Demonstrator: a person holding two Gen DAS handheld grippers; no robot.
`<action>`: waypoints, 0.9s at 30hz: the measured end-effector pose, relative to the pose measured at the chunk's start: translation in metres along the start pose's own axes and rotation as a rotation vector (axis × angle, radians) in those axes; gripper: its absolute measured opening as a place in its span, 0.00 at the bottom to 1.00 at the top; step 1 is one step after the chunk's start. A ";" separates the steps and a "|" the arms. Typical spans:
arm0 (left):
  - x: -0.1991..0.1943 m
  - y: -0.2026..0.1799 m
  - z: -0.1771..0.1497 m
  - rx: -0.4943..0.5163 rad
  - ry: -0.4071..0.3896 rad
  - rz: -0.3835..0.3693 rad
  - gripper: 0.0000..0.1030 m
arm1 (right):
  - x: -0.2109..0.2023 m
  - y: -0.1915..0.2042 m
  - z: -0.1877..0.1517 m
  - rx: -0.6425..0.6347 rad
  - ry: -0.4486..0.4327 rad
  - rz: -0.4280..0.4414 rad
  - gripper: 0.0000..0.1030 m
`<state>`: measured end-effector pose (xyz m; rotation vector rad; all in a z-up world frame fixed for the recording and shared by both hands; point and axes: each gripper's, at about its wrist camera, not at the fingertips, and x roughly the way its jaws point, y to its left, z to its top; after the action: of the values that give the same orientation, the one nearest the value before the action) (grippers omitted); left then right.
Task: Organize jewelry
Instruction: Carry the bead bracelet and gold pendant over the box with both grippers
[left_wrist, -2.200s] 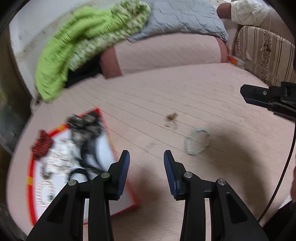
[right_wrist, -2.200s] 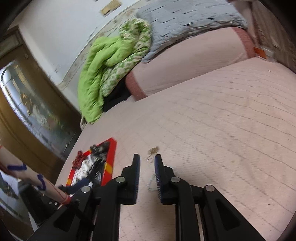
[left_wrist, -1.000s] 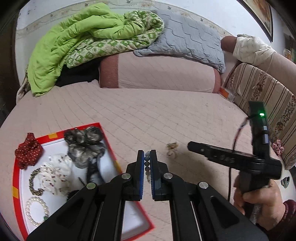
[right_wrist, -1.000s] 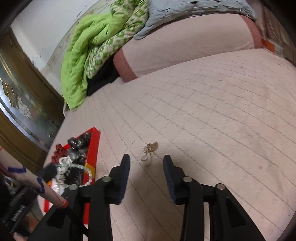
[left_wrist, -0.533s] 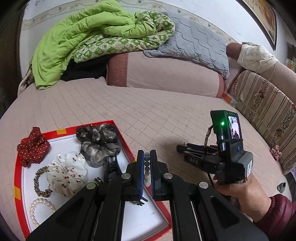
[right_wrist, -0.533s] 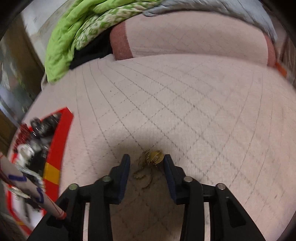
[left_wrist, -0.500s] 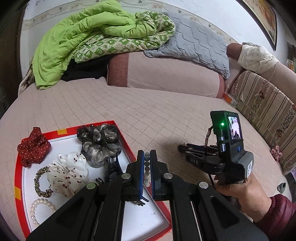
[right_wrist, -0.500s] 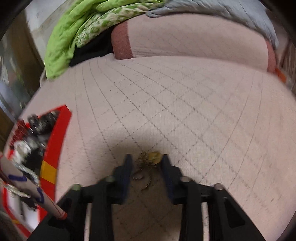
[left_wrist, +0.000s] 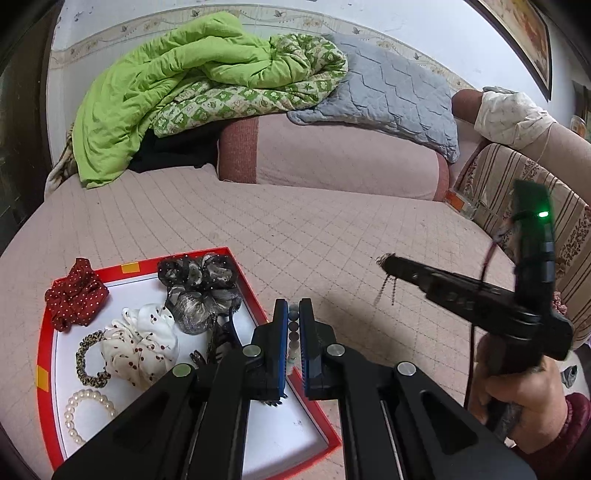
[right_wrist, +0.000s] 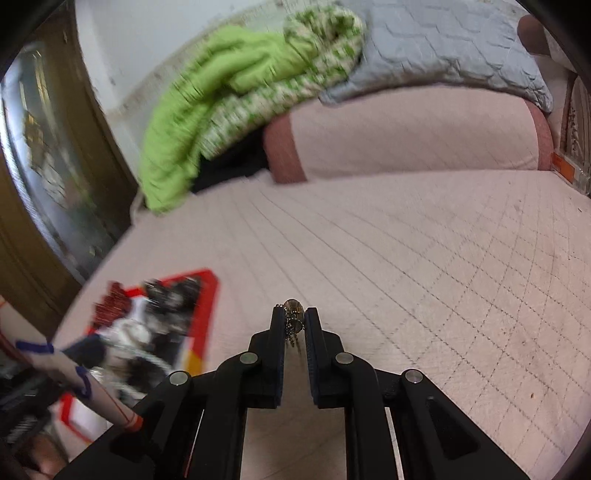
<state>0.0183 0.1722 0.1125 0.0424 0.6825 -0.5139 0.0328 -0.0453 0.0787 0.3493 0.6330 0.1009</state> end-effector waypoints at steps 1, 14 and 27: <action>-0.004 -0.002 -0.001 0.005 -0.005 0.008 0.05 | -0.009 0.004 -0.001 0.005 -0.019 0.013 0.11; -0.049 0.023 -0.043 -0.036 0.013 0.091 0.05 | -0.052 0.055 -0.045 -0.019 -0.031 0.142 0.11; -0.035 0.072 -0.064 -0.158 0.105 0.113 0.05 | -0.008 0.133 -0.083 -0.212 0.119 0.248 0.11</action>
<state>-0.0093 0.2636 0.0750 -0.0409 0.8170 -0.3498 -0.0217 0.1019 0.0676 0.2163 0.6878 0.4258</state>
